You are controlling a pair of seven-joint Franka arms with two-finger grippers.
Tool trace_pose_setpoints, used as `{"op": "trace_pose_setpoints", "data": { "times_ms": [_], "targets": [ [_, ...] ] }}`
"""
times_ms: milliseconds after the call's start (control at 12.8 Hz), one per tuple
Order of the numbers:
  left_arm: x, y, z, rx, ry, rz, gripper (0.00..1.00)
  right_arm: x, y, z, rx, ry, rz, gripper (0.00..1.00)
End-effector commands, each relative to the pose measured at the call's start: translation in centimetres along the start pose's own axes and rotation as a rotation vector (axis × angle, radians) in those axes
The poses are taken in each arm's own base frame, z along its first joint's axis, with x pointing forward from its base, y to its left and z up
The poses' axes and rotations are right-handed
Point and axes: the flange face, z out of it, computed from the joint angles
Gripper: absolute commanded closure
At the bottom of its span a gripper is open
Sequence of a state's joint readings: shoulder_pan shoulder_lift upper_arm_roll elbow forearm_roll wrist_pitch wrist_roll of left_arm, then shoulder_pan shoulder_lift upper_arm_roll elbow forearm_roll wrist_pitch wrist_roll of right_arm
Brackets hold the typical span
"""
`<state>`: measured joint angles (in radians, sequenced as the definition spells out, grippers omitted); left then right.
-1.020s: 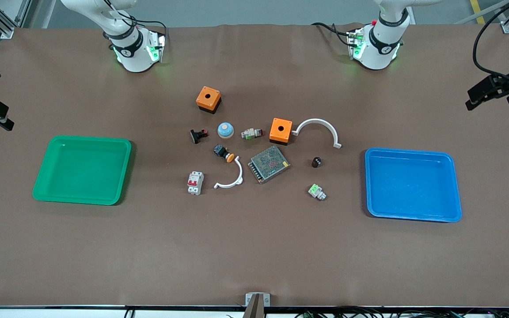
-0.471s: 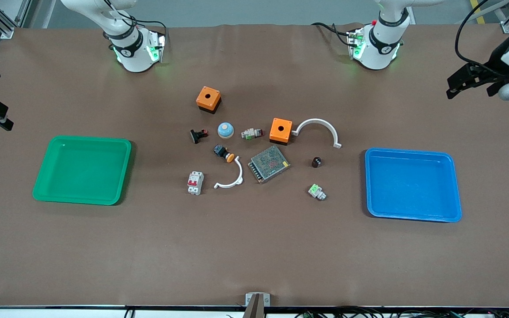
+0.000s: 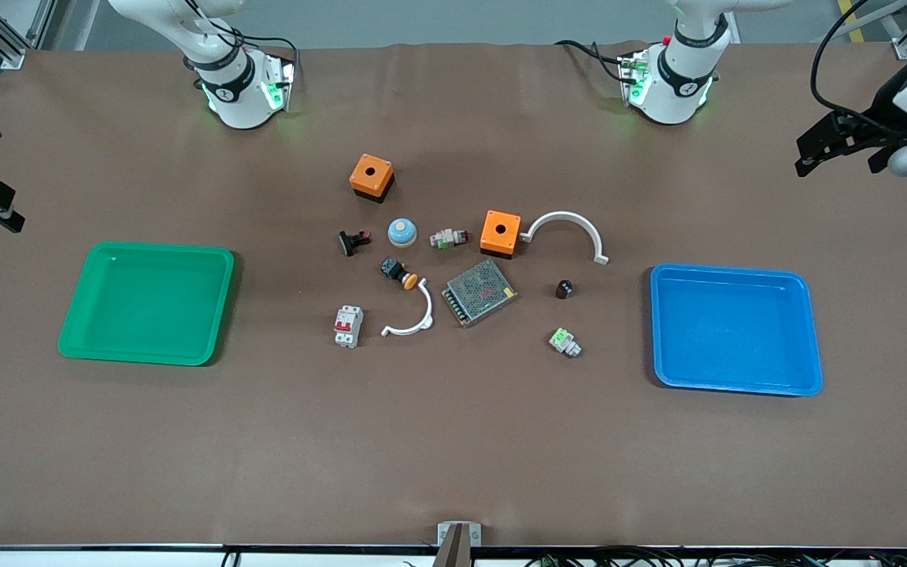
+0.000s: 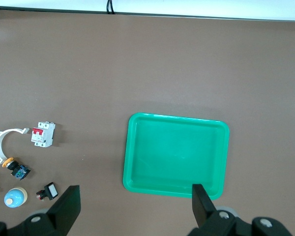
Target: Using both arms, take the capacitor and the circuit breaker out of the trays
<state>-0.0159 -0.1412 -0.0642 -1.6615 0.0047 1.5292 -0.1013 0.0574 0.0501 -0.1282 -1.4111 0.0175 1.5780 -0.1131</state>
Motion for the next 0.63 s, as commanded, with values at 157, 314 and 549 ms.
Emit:
{"op": "trace_pose_setpoints", "data": {
  "times_ms": [157, 314, 549],
  "targets": [
    [1.4, -0.4, -0.2, -0.011, 0.006, 0.043, 0.00, -0.1, 0.0, -0.1, -0.010, -0.005, -0.008, 0.00],
    [2.1, -0.5, 0.4, -0.010, -0.005, 0.036, 0.00, -0.1, 0.0, -0.1, -0.012, -0.003, -0.008, 0.00],
    [2.4, -0.4, 0.6, -0.011, -0.008, -0.010, 0.00, -0.1, 0.0, -0.1, -0.012, -0.003, -0.008, 0.00]
  ]
}}
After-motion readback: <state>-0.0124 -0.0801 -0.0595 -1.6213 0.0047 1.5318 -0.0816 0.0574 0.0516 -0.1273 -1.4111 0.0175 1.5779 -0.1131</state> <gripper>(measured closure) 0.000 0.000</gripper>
